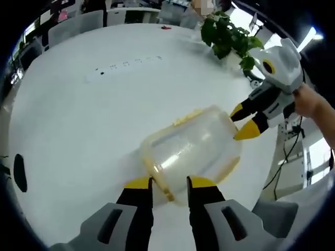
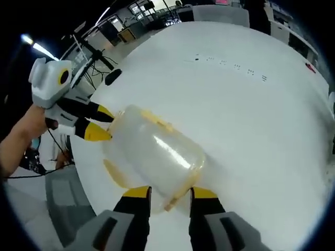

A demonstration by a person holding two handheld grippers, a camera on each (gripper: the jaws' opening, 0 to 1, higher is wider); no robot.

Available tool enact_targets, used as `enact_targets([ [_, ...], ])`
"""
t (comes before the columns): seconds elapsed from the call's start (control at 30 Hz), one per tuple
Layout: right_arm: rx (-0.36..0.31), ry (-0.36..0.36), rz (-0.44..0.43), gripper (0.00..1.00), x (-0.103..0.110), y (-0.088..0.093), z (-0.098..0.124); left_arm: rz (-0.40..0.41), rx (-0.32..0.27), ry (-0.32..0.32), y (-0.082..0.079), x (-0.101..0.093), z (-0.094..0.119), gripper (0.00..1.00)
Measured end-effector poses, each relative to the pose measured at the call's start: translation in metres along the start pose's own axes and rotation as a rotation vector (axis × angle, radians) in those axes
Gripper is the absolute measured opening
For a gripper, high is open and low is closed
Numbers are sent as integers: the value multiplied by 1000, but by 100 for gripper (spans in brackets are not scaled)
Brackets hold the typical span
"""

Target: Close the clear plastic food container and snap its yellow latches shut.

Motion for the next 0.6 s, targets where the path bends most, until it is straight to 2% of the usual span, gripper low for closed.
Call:
enact_targets([
  [0.03, -2, 1, 12, 24, 1, 0, 1, -5, -6, 2, 0, 0, 1, 23],
  [0.13, 19, 24, 85, 23, 0, 2, 4, -155, 48, -36, 4, 2, 1, 22],
  [0.17, 22, 27, 92, 24, 1, 3, 4, -147, 29, -24, 3, -1, 1, 23],
  [0.23, 29, 35, 131, 23, 0, 4, 5, -159, 50, -25, 5, -1, 3, 24],
  [0.27, 32, 39, 142, 23, 0, 4, 5, -199, 50, -24, 5, -1, 3, 23],
  [0.47, 53, 41, 190, 29, 1, 7, 7, -211, 72, -5, 7, -1, 6, 24],
  [0.6, 55, 48, 233, 29, 0, 4, 12, -270, 100, -10, 10, 2, 11, 22],
])
Point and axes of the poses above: the point that each gripper's makers call its tool centre point, and the gripper's own axes: z roughly backward along the fingers, x roughly to its left, y roughly out of its underside, the point moved 5 cm from there along z, roughly backward along the fingers, and after that the axes turned 2 degrees about y, right-handed, at the moved point
